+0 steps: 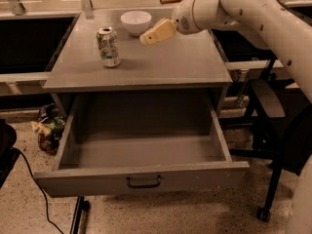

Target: Place 7up can into top drawer

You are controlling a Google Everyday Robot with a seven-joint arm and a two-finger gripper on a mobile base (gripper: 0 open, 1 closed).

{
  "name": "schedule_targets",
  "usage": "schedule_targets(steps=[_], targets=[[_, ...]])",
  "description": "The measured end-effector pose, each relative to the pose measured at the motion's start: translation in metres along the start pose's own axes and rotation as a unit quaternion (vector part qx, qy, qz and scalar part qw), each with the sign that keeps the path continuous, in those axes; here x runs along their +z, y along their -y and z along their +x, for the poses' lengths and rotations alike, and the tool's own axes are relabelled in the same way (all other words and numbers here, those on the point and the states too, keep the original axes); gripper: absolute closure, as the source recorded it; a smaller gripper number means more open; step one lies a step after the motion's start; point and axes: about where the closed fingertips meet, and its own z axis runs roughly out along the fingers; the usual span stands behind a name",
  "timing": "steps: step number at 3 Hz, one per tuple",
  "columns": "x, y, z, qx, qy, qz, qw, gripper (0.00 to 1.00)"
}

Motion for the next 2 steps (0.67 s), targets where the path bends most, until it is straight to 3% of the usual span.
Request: schedule_targets(steps=[1,2], targets=[[0.021,-0.001,-0.005,0.009,0.022,0.005,0.9997,0.00],[0.065,-0.007,-0.021,0.015,0.060,-0.003,0.9981,0.00]])
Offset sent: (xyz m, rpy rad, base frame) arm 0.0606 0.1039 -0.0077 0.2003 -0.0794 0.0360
